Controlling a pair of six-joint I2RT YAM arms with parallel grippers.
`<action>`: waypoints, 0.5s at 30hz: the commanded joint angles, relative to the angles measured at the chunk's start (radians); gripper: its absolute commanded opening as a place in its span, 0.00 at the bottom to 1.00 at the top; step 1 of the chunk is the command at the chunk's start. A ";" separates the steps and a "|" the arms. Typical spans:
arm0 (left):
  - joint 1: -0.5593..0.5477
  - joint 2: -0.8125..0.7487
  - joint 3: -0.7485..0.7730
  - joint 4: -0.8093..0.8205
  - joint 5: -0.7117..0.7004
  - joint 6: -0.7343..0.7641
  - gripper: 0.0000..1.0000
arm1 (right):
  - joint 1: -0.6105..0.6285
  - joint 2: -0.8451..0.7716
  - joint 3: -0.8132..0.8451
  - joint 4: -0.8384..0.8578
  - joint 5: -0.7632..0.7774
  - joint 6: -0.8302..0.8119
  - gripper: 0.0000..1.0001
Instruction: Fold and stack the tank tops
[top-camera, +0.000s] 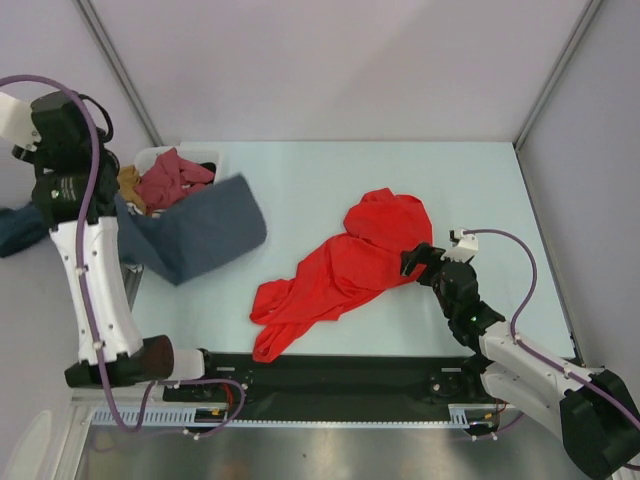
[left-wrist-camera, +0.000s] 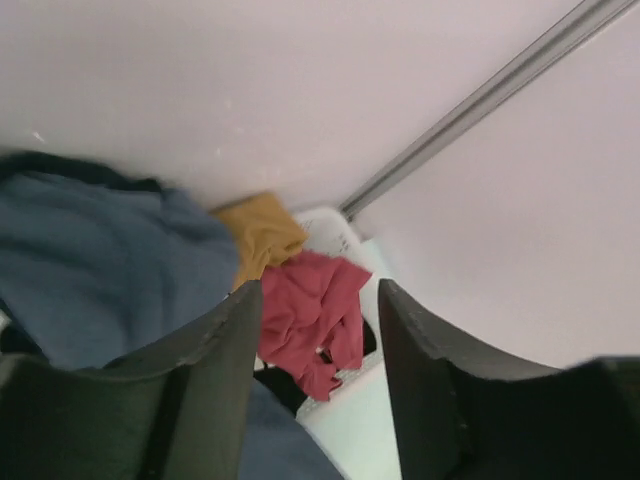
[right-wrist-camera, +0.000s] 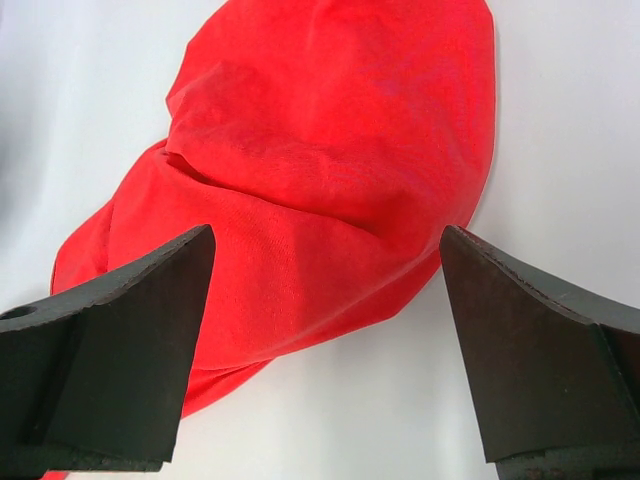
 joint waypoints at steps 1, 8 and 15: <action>0.071 0.044 -0.055 -0.048 0.160 -0.061 0.58 | -0.003 -0.004 0.028 0.029 0.003 0.004 0.99; 0.018 -0.095 -0.313 0.165 0.497 0.029 1.00 | -0.005 0.012 0.033 0.023 0.012 -0.001 0.99; -0.344 -0.125 -0.475 0.141 0.470 0.138 1.00 | -0.008 0.145 0.102 -0.020 -0.009 0.010 0.99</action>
